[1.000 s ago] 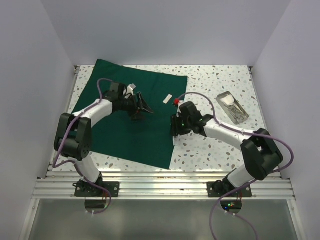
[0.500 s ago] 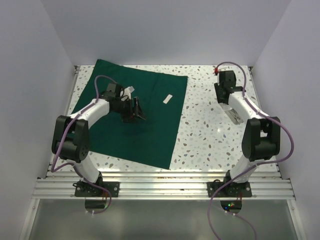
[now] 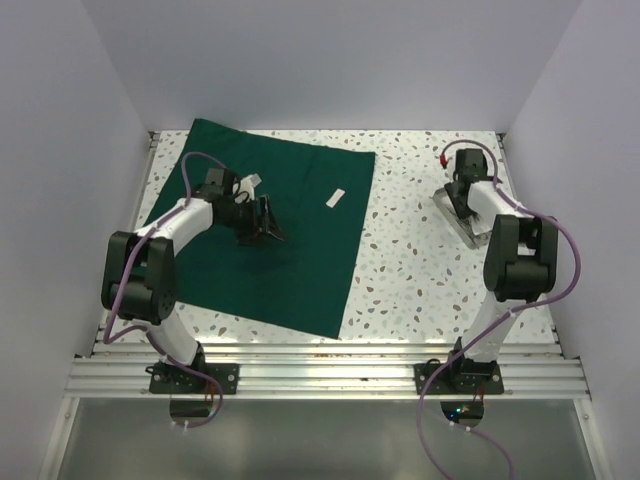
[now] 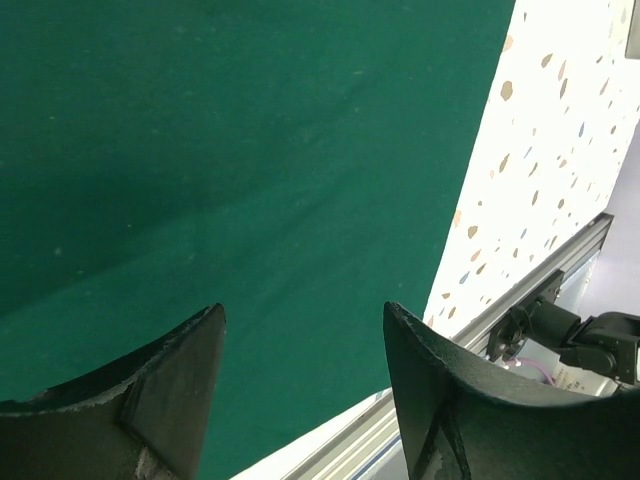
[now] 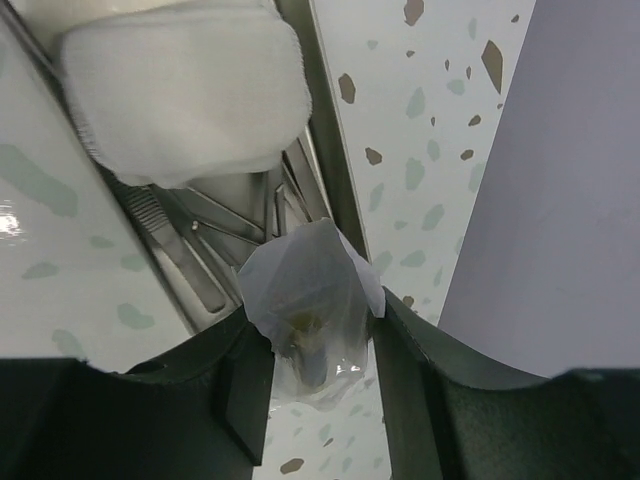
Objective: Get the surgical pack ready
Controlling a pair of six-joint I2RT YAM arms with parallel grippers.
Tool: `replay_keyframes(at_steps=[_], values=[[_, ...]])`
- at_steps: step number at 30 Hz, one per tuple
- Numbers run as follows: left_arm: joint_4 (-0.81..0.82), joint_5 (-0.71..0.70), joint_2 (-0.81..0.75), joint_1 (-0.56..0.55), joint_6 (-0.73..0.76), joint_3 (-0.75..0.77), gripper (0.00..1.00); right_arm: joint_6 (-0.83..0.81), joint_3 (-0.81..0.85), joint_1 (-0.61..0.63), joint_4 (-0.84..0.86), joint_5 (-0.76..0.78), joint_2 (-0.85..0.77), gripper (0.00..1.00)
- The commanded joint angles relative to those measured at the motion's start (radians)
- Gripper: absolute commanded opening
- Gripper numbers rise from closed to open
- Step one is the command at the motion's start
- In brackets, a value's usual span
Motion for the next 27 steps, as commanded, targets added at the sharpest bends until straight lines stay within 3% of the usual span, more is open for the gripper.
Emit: replay_keyframes(at_steps=[1, 12, 18, 19, 22, 27], values=[[0.0, 0.006, -0.007, 0.019, 0.026, -0.001, 0.68, -0.05, 0.04, -0.041, -0.01, -0.051, 0.013, 0.46], [0.018, 0.004, 0.054, 0.019, 0.015, 0.059, 0.68, -0.041, 0.046, -0.044, -0.01, -0.092, 0.076, 0.5], [0.015, 0.004, 0.06, 0.019, 0.012, 0.063, 0.68, -0.022, 0.052, -0.044, -0.003, -0.091, 0.094, 0.64], [0.012, 0.003, 0.062, 0.019, 0.012, 0.069, 0.68, -0.016, 0.052, -0.044, 0.0, -0.082, 0.096, 0.72], [0.006, -0.005, 0.062, 0.019, 0.02, 0.083, 0.7, 0.028, 0.049, -0.044, -0.006, -0.059, 0.082, 0.82], [0.0, -0.011, 0.074, 0.019, 0.026, 0.109, 0.71, 0.171, 0.06, -0.042, -0.038, -0.033, -0.004, 0.86]])
